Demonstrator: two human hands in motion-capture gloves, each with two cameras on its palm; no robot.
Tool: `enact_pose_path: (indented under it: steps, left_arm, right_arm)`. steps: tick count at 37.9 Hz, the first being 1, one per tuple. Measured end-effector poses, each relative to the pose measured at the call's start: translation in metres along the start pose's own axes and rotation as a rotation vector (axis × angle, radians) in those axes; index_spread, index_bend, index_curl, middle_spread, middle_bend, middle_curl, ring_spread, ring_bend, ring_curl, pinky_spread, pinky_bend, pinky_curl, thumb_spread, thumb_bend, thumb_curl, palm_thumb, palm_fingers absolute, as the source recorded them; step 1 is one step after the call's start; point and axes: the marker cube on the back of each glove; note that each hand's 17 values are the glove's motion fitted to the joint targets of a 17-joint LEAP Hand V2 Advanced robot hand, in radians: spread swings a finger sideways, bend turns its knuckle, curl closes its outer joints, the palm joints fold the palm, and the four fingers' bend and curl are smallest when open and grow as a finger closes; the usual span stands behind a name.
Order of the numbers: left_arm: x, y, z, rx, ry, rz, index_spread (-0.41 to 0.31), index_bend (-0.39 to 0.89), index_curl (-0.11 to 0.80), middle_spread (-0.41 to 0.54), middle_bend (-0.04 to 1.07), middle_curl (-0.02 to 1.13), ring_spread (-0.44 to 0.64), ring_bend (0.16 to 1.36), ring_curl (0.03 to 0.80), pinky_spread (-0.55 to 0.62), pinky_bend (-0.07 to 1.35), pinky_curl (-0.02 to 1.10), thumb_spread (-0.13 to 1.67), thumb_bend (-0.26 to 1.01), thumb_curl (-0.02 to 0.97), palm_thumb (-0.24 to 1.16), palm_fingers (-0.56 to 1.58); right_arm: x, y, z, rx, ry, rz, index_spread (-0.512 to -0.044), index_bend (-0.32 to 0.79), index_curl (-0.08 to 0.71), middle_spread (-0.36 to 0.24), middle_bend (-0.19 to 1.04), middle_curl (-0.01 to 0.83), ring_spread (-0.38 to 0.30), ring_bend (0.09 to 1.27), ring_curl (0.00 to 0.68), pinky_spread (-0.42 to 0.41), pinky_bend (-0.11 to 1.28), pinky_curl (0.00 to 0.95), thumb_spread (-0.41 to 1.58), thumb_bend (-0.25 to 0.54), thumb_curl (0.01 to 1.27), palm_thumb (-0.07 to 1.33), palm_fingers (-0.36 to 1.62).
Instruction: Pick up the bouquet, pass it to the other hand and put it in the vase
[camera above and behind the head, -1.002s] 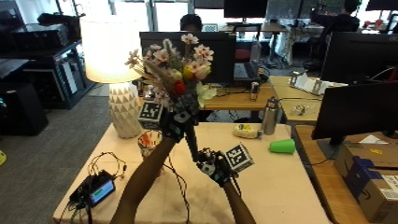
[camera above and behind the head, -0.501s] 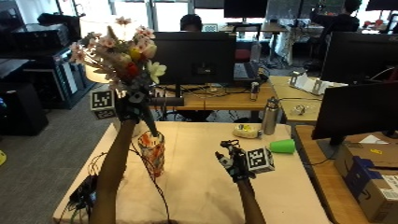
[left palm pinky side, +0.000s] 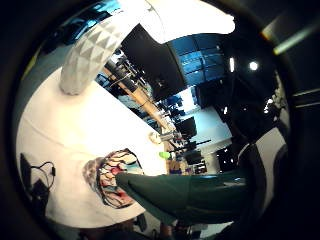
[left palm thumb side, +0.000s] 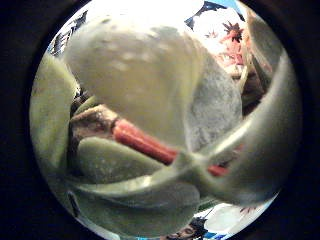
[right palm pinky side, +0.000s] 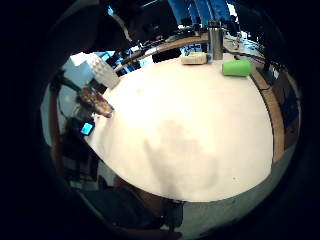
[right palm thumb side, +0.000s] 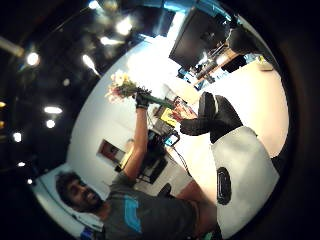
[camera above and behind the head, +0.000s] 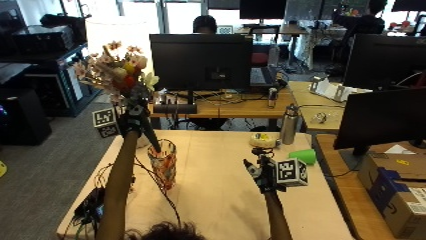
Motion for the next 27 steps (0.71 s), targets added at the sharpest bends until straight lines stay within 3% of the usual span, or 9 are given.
enact_pose_path:
  steps: [6, 9, 16, 18, 19, 20, 21, 23, 27]
  left_arm:
    - [-0.029, -0.016, 0.019, 0.015, -0.024, -0.105, -0.336, 0.26, 0.567, -0.368, 0.74, 0.57, -0.37, 0.80, 0.470, -0.42, 0.61, 0.44, 0.58, -0.05, 0.651, 0.71, 1.37]
    - [-0.051, -0.015, 0.026, -0.034, -0.015, -0.139, -0.340, 0.26, 0.566, -0.365, 0.74, 0.57, -0.36, 0.82, 0.473, -0.38, 0.47, 0.41, 0.71, -0.06, 0.598, 0.65, 1.25]
    - [-0.089, 0.009, 0.040, -0.154, 0.034, -0.211, -0.287, 0.15, 0.542, -0.315, 0.59, 0.54, -0.34, 0.75, 0.457, -0.27, 0.36, 0.39, 0.81, -0.04, 0.519, 0.60, 1.02]
    - [-0.092, 0.015, 0.040, -0.199, 0.019, -0.217, -0.253, 0.13, 0.533, -0.291, 0.52, 0.53, -0.33, 0.71, 0.458, -0.20, 0.36, 0.40, 0.83, -0.04, 0.503, 0.60, 0.87]
    - [-0.093, 0.018, 0.038, -0.226, -0.002, -0.218, -0.194, 0.06, 0.506, -0.262, 0.48, 0.53, -0.28, 0.65, 0.445, -0.12, 0.38, 0.41, 0.84, -0.05, 0.494, 0.59, 0.65]
    - [-0.093, 0.023, 0.036, -0.252, -0.032, -0.218, -0.134, 0.04, 0.498, -0.181, 0.34, 0.51, -0.22, 0.66, 0.473, -0.05, 0.46, 0.45, 0.84, -0.06, 0.484, 0.57, 0.44]
    - [-0.092, 0.027, 0.034, -0.274, -0.068, -0.216, -0.092, 0.03, 0.487, -0.122, 0.29, 0.52, -0.17, 0.66, 0.488, 0.00, 0.52, 0.47, 0.84, -0.06, 0.473, 0.54, 0.35]
    - [-0.082, 0.039, 0.027, -0.288, -0.139, -0.199, -0.032, -0.02, 0.438, 0.003, 0.21, 0.49, -0.04, 0.66, 0.470, 0.09, 0.60, 0.48, 0.84, -0.10, 0.445, 0.46, 0.20]
    - [-0.057, 0.053, 0.012, -0.222, -0.191, -0.133, 0.039, 0.02, 0.368, 0.130, 0.14, 0.39, 0.09, 0.66, 0.404, 0.20, 0.65, 0.45, 0.84, -0.07, 0.417, 0.40, 0.19]
  right_arm:
    - [0.004, -0.001, 0.004, -0.016, 0.010, 0.015, -0.291, 0.15, 0.389, -0.073, 0.22, 0.426, 0.007, 0.30, 0.353, 0.302, 0.33, 0.345, 1.02, -0.022, 0.62, 0.83, 0.79]
    - [0.002, -0.002, 0.011, -0.025, 0.006, 0.004, -0.290, 0.15, 0.385, -0.072, 0.22, 0.426, 0.009, 0.29, 0.354, 0.305, 0.32, 0.345, 1.03, -0.022, 0.61, 0.83, 0.79]
    - [-0.009, 0.000, 0.020, -0.041, 0.002, -0.019, -0.289, 0.15, 0.380, -0.072, 0.20, 0.424, 0.013, 0.27, 0.357, 0.309, 0.29, 0.343, 1.05, -0.020, 0.59, 0.82, 0.79]
    - [-0.009, 0.001, 0.019, -0.043, 0.003, -0.022, -0.288, 0.15, 0.379, -0.072, 0.19, 0.423, 0.013, 0.27, 0.357, 0.312, 0.28, 0.344, 1.06, -0.019, 0.59, 0.82, 0.79]
    - [-0.009, 0.001, 0.019, -0.041, 0.002, -0.023, -0.289, 0.15, 0.378, -0.071, 0.19, 0.422, 0.014, 0.27, 0.358, 0.316, 0.28, 0.344, 1.06, -0.019, 0.59, 0.82, 0.79]
    - [-0.009, 0.002, 0.018, -0.038, -0.001, -0.024, -0.289, 0.15, 0.378, -0.071, 0.19, 0.422, 0.014, 0.27, 0.359, 0.316, 0.27, 0.342, 1.06, -0.019, 0.58, 0.82, 0.79]
    - [-0.009, 0.002, 0.017, -0.035, -0.005, -0.024, -0.289, 0.15, 0.378, -0.071, 0.19, 0.422, 0.014, 0.26, 0.359, 0.317, 0.27, 0.344, 1.06, -0.019, 0.58, 0.82, 0.79]
    - [-0.010, 0.002, 0.015, -0.027, -0.016, -0.027, -0.289, 0.15, 0.376, -0.071, 0.19, 0.421, 0.014, 0.26, 0.360, 0.319, 0.27, 0.344, 1.06, -0.019, 0.58, 0.82, 0.79]
    - [-0.016, 0.004, 0.012, -0.018, -0.023, -0.038, -0.289, 0.15, 0.375, -0.071, 0.19, 0.421, 0.015, 0.26, 0.362, 0.321, 0.25, 0.344, 1.06, -0.020, 0.57, 0.82, 0.79]
